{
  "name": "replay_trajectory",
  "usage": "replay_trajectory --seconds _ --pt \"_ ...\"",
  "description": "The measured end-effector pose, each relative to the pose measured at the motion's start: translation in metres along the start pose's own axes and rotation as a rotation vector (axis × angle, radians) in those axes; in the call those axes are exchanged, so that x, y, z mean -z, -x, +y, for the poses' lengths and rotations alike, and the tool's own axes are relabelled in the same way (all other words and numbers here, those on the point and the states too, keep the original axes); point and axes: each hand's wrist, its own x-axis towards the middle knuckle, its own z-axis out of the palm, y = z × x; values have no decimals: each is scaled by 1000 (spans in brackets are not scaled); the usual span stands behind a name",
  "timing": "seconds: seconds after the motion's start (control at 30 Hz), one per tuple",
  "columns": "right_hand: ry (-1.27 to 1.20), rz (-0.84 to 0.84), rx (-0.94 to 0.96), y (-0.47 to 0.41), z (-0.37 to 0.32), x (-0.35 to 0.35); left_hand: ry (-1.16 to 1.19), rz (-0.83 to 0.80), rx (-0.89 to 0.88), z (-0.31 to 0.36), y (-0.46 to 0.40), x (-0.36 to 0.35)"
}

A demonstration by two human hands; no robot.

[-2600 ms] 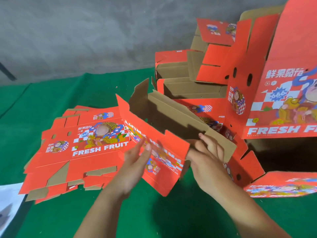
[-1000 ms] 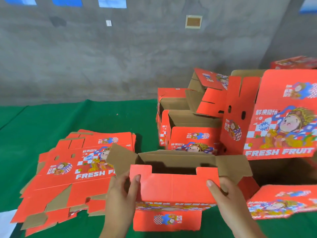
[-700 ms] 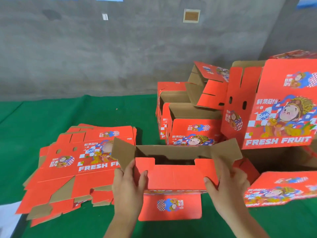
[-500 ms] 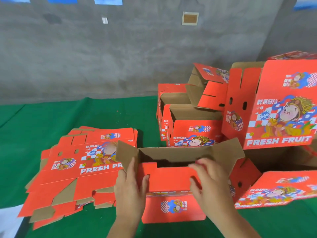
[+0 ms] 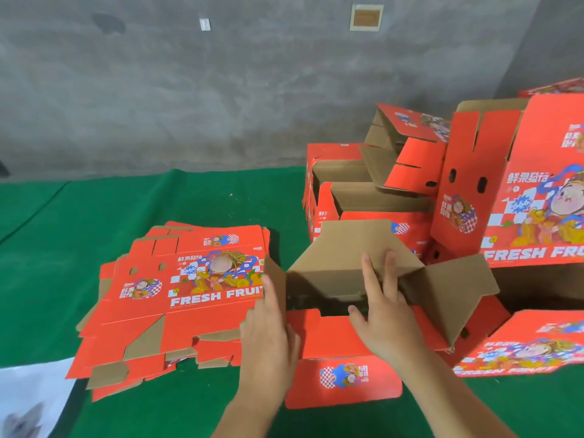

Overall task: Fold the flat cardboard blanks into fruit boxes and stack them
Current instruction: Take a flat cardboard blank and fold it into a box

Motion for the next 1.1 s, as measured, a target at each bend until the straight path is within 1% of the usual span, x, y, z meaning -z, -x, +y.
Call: replay_trajectory --seconds 0.1,0.13,0.23,0.33,0.4,0.47,0.53,0.6,0.67,0.7,0.77,0.83,0.87,0.9,1.0,1.03,1.07,1.1 --pt "35 -12 1 0 -1 -6 127 -44 -3 -7 -9 2" --pt "52 -21 -8 0 0 -6 133 -63 -28 -9 -14 1" --pt "89 -33 -57 -3 4 -7 38 -117 -130 -9 -25 -6" --pt "121 -53 -64 -8 10 -7 40 -326 -240 -10 -25 -13" --pt "131 -56 -70 -11 15 -8 98 -415 -252 -9 -23 -20" --pt "117 -81 -85 -14 19 -9 170 -399 -281 -5 -25 -25" --pt "84 -124 -86 -11 22 -14 179 -354 -310 -2 -25 -32" --pt "47 -171 -66 -4 24 -25 124 -359 -269 1 -26 -38" --pt "16 -188 -63 3 26 -34 45 -429 -184 4 -29 -46" --pt "7 -185 -63 4 27 -36 -39 -479 -174 4 -29 -51" --pt "-6 -171 -33 4 31 -37 -239 -550 -221 2 -28 -61" --pt "-72 -146 10 2 34 -32 -315 -542 -208 0 -30 -67" --pt "-95 -98 27 2 35 -26 -318 -504 -184 0 -33 -69" --pt "-78 4 40 2 37 -19 -323 -462 -166 0 -36 -71" --pt "-19 537 -3 9 57 -5 -404 -408 -111 6 -58 -77" --pt "-30 673 -48 14 65 -4 -431 -406 -89 7 -65 -77" --pt "-35 740 -92 18 76 -6 -447 -409 -67 7 -72 -76" --pt "-39 760 -131 20 85 -8 -458 -409 -54 7 -78 -75"
